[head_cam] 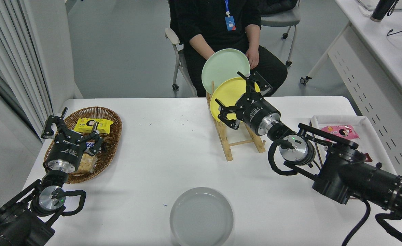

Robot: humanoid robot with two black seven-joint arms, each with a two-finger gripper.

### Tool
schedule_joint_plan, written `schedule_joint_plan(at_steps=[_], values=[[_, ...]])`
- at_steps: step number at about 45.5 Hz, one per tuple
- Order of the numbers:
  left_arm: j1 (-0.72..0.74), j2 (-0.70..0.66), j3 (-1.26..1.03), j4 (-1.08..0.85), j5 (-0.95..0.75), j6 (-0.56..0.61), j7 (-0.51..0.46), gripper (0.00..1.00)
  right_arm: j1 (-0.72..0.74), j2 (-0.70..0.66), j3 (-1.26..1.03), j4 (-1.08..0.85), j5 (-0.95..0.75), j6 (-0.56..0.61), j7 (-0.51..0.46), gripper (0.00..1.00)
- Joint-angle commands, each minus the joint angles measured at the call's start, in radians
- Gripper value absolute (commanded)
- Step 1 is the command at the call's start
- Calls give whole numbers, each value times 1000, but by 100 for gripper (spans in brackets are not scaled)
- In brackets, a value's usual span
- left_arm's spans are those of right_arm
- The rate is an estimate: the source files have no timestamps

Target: Place the plate on the table

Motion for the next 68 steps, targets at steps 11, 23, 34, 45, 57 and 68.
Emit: schedule_joint_plan(at_steps=[11, 23, 34, 45, 57, 68], values=[[1, 0, 0, 0, 0, 0, 0, 98, 38, -97, -18, -130, -461, 13, 3, 100], [-1, 0, 0, 0, 0, 0, 0, 98, 59, -149, -135, -216, -599, 5, 4, 100], [1, 0, 0, 0, 0, 0, 0, 98, 58, -178, -179, -314, -584, -13, 4, 99], [-1, 0, 0, 0, 0, 0, 0, 98, 42, -176, -257, -460, -582, -24, 4, 100], [1, 0, 0, 0, 0, 0, 1, 98, 31, -178, -319, -513, -582, -38, 3, 100], [-1, 0, 0, 0, 0, 0, 1, 98, 28, -163, -288, -550, -579, -46, 3, 100]])
